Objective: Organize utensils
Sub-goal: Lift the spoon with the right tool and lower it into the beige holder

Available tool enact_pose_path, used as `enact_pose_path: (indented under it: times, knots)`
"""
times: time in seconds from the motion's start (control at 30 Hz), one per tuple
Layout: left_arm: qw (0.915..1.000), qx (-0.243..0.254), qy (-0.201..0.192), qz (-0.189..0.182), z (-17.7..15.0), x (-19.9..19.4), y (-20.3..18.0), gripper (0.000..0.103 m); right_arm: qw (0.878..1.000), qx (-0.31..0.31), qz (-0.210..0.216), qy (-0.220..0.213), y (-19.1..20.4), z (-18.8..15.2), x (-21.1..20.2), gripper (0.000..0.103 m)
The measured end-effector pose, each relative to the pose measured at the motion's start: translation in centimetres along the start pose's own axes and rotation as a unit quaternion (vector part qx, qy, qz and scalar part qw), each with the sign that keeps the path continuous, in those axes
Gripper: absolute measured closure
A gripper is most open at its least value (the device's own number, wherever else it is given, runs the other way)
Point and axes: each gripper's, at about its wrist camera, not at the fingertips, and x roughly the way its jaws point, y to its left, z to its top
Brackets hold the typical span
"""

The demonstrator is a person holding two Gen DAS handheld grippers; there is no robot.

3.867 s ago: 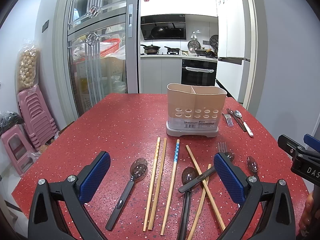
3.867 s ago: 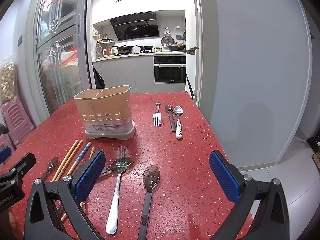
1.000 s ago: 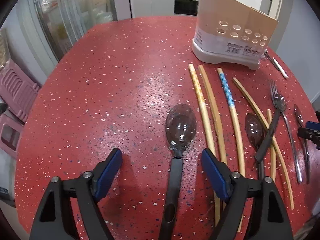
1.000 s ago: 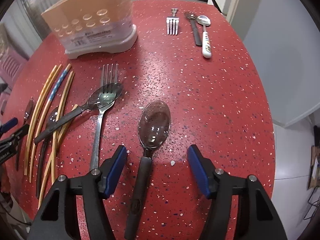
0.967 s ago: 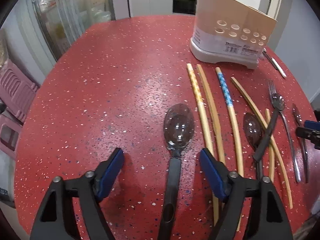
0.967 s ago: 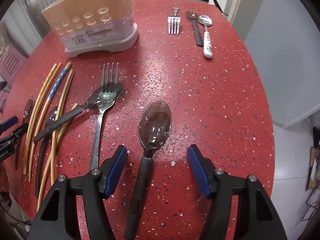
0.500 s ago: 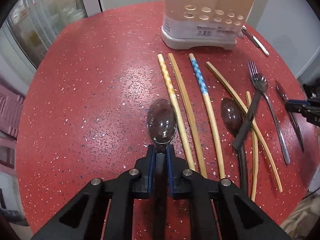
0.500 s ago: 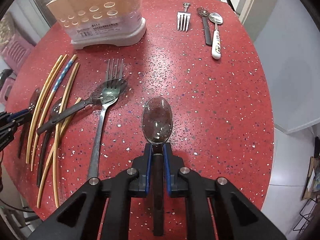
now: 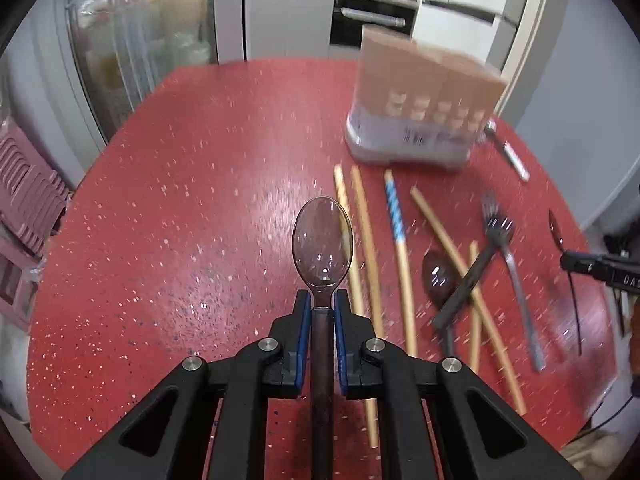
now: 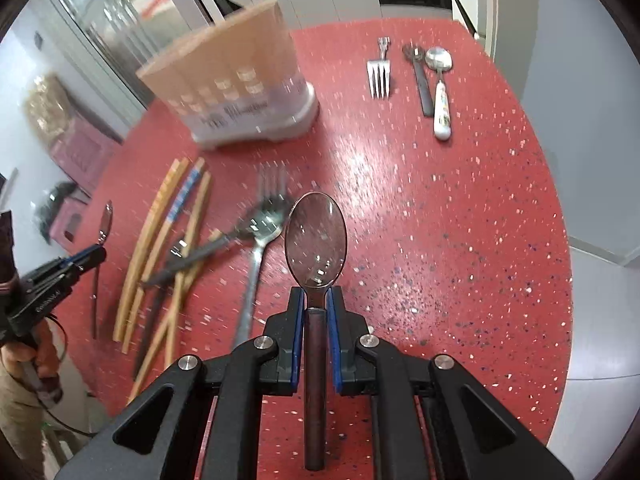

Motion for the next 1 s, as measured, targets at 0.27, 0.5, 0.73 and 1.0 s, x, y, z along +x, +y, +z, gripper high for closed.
enact_pose_path:
  times: [0.27,0.5,0.73,1.0]
  knots:
    - [0.9969,-0.016,-0.074,-0.02,3.0,-4.5,-1.1,0.066,0.997,-0.008,0.036,-0.063,1.6,2.3,-4.3,0.09]
    - [0.9884,-0.029,-0.145,-0.037,8.5,-7.2,-2.4,0.067,0.991,-0.016,0.052,-0.121,3.1,7.1,-7.0,0.09]
    - [0.9798,-0.041,-0.192,-0.04,15.0,-6.6,-3.6,0.067,0.984,-0.026,0.06,-0.165,4.7,12.6,-7.6,0.09]
    - [0.9695,-0.065,-0.232,-0.044,21.2,-4.1,-3.9,0.067,0.973,-0.034,0.066,-0.219,6.3,19.3,-6.4,0.09]
